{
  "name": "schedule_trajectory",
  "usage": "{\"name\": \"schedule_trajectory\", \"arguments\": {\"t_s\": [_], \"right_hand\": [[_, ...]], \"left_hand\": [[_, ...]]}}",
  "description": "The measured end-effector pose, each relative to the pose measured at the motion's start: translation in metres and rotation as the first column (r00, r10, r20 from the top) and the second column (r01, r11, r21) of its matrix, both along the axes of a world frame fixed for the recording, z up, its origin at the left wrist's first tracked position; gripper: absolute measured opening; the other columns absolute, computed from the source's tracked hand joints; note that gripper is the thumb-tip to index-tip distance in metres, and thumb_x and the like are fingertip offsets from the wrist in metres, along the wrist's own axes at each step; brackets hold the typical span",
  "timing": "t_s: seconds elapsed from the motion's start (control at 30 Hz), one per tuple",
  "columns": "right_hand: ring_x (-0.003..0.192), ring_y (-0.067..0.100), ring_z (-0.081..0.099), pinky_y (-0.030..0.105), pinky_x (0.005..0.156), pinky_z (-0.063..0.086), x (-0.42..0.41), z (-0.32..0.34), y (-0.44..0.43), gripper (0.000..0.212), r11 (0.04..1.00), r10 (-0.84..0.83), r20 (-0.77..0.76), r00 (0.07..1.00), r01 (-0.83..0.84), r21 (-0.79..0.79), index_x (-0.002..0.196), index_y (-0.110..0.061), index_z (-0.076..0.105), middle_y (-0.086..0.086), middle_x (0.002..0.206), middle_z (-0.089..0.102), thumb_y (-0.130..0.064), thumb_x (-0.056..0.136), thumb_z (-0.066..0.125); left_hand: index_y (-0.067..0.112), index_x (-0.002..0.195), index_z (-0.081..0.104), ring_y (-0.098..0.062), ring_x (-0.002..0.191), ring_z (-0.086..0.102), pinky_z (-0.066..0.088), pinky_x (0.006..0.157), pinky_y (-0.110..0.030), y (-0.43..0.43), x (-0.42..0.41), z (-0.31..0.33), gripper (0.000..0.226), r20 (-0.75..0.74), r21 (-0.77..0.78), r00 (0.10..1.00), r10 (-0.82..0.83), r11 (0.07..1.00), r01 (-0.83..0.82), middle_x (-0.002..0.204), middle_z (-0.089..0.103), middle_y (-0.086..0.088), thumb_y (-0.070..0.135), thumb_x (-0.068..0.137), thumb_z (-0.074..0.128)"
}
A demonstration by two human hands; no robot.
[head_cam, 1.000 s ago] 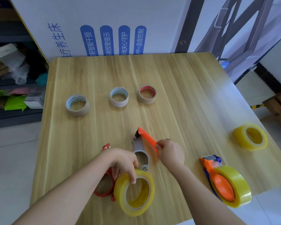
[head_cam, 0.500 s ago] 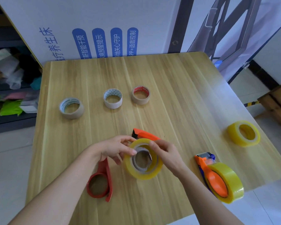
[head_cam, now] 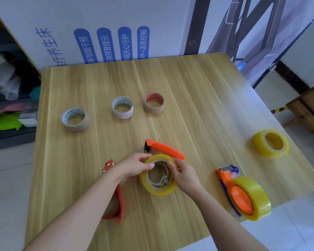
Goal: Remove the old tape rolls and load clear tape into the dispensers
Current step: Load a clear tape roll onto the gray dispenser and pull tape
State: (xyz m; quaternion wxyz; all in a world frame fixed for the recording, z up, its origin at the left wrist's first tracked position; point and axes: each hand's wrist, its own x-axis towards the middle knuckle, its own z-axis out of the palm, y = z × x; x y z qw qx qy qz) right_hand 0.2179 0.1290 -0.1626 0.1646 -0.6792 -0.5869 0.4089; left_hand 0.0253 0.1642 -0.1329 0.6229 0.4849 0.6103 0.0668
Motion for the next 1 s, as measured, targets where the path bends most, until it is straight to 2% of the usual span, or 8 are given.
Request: {"name": "schedule_trajectory", "arguments": {"t_s": [0.17, 0.3, 0.5, 0.6, 0.67, 0.77, 0.87, 1.0], "right_hand": [[0.095, 0.021, 0.063, 0.031, 0.074, 0.044, -0.009, -0.003, 0.011, 0.036, 0.998, 0.053, 0.103, 0.993, -0.050, -0.034, 0.118, -0.027, 0.063, 0.000, 0.100, 0.070, -0.047, 0.099, 0.039], [0.091, 0.024, 0.065, 0.032, 0.072, 0.046, -0.015, -0.006, 0.018, 0.033, 0.998, 0.025, 0.178, 0.984, -0.015, -0.057, 0.113, -0.027, 0.067, 0.003, 0.091, 0.071, -0.046, 0.097, 0.046], [0.075, 0.022, 0.060, 0.031, 0.065, 0.045, -0.022, -0.002, 0.026, 0.031, 0.985, -0.064, 0.182, 0.981, 0.092, -0.147, 0.086, -0.019, 0.068, 0.000, 0.071, 0.063, -0.045, 0.094, 0.054], [0.096, 0.027, 0.062, 0.034, 0.074, 0.048, -0.031, -0.003, 0.016, 0.029, 0.980, -0.051, 0.320, 0.946, -0.014, 0.198, 0.109, -0.017, 0.067, 0.002, 0.104, 0.066, -0.038, 0.093, 0.055], [0.084, 0.024, 0.061, 0.034, 0.067, 0.049, -0.037, -0.005, 0.004, 0.027, 0.847, 0.124, 0.424, 0.897, -0.319, 0.426, 0.093, -0.020, 0.069, 0.000, 0.094, 0.064, -0.042, 0.084, 0.058], [0.074, 0.017, 0.057, 0.030, 0.065, 0.044, -0.036, -0.010, -0.008, 0.038, 0.715, 0.405, 0.584, 0.703, -0.642, 0.277, 0.067, -0.027, 0.065, -0.010, 0.071, 0.058, -0.063, 0.070, 0.053], [0.075, 0.019, 0.056, 0.036, 0.080, 0.045, -0.036, -0.006, -0.009, 0.040, 0.655, 0.578, 0.641, 0.504, -0.756, 0.003, 0.070, -0.023, 0.068, -0.007, 0.065, 0.062, -0.062, 0.065, 0.064], [0.092, 0.026, 0.056, 0.039, 0.101, 0.031, -0.037, 0.006, -0.005, 0.029, 0.698, 0.551, 0.601, 0.579, -0.715, 0.049, 0.087, -0.016, 0.064, 0.002, 0.086, 0.067, -0.045, 0.082, 0.060]], "left_hand": [[0.028, 0.138, 0.050, -0.017, 0.121, 0.051, 0.042, 0.098, -0.028, 0.005, -0.004, -0.020, 0.040, -0.036, 0.002, 0.999, 0.002, 1.000, -0.002, 0.137, 0.054, 0.000, 0.026, 0.098, 0.052], [0.030, 0.140, 0.046, -0.028, 0.136, 0.035, 0.032, 0.112, -0.040, 0.009, -0.001, -0.041, 0.043, -0.256, 0.014, 0.963, -0.080, 0.996, 0.086, 0.152, 0.030, -0.009, 0.036, 0.098, 0.047], [0.017, 0.133, 0.055, -0.028, 0.124, 0.050, 0.041, 0.105, -0.042, 0.015, 0.000, -0.049, 0.041, -0.303, 0.043, 0.947, -0.103, 0.992, 0.121, 0.137, 0.050, -0.009, 0.035, 0.097, 0.048], [0.009, 0.117, 0.064, -0.029, 0.109, 0.058, 0.044, 0.087, -0.032, 0.014, 0.001, -0.047, 0.033, -0.306, 0.061, 0.948, -0.086, 0.992, 0.109, 0.114, 0.063, -0.011, 0.026, 0.101, 0.041], [0.007, 0.112, 0.064, -0.028, 0.103, 0.059, 0.045, 0.085, -0.033, 0.013, 0.002, -0.045, 0.032, -0.318, 0.067, 0.944, -0.091, 0.991, 0.118, 0.109, 0.064, -0.011, 0.021, 0.100, 0.038], [0.009, 0.123, 0.060, -0.028, 0.111, 0.057, 0.046, 0.094, -0.035, 0.013, 0.003, -0.039, 0.033, -0.358, 0.065, 0.926, -0.119, 0.986, 0.152, 0.125, 0.060, -0.011, 0.019, 0.100, 0.038], [0.011, 0.138, 0.049, -0.027, 0.122, 0.051, 0.042, 0.098, -0.033, 0.011, 0.006, -0.029, 0.039, -0.363, 0.060, 0.925, -0.114, 0.988, 0.145, 0.138, 0.053, -0.010, 0.019, 0.101, 0.037], [0.013, 0.129, 0.056, -0.024, 0.116, 0.053, 0.041, 0.096, -0.033, 0.006, 0.003, -0.020, 0.037, -0.235, 0.075, 0.971, 0.044, 0.997, -0.027, 0.128, 0.058, -0.007, 0.029, 0.102, 0.037]]}}
